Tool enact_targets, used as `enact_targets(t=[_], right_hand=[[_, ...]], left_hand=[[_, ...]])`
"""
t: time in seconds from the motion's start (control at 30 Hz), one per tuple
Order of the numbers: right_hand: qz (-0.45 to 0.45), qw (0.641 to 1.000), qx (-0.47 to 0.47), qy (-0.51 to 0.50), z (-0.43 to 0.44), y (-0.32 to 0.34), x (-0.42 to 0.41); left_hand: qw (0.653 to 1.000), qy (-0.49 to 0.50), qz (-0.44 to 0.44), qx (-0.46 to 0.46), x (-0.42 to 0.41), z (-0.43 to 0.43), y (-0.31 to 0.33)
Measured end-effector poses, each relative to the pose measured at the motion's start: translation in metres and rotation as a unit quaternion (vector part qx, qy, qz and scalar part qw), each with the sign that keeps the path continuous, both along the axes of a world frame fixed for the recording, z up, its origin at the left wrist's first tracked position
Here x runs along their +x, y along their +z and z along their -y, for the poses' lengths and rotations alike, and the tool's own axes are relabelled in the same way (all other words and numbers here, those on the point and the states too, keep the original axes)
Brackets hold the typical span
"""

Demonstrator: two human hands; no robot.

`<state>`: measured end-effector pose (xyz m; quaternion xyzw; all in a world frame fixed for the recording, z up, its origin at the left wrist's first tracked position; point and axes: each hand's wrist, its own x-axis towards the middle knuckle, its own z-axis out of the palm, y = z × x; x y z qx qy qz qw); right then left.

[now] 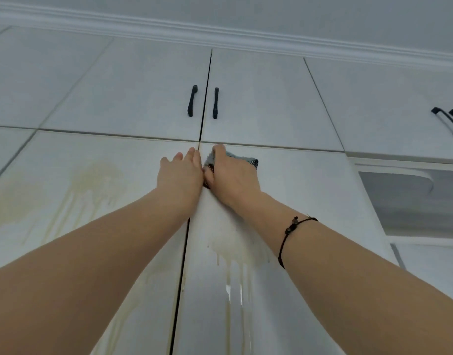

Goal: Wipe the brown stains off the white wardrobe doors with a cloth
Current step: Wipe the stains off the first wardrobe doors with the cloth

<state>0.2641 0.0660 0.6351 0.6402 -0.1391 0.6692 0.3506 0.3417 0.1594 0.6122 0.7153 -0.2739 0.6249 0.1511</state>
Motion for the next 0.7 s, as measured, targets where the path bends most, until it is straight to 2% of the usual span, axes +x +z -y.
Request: enact_targets(t=[0.07,0.17,0.3,0.37,0.57,0.7], right_hand=[[0.031,0.998,0.035,0.036,0.017,0.002,-0.031],[0.133,0.985,0.097,0.046,0.055,0.001,-0.088],[0.288,0.943,0.167,-0.01,0.103,-0.017,-0.16],[0.331,0.923,0.193,-0.036,0.113,-0.025,-0.173],[0.37,0.902,0.212,-0.067,0.089,-0.026,-0.127],[0.282,0.945,0.146,-0.077,0.038,-0.038,-0.068]], left_hand=[[0.998,0.05,-0.025,0.021,-0.01,0.002,0.001],[0.996,0.074,-0.036,0.038,-0.015,0.0,0.003],[0.996,0.063,-0.017,0.052,-0.009,-0.009,0.0],[0.997,0.046,-0.017,0.066,-0.008,-0.013,0.0],[0.995,-0.01,-0.022,0.102,-0.006,-0.024,0.003],[0.99,-0.023,-0.003,0.141,0.001,-0.036,0.004]])
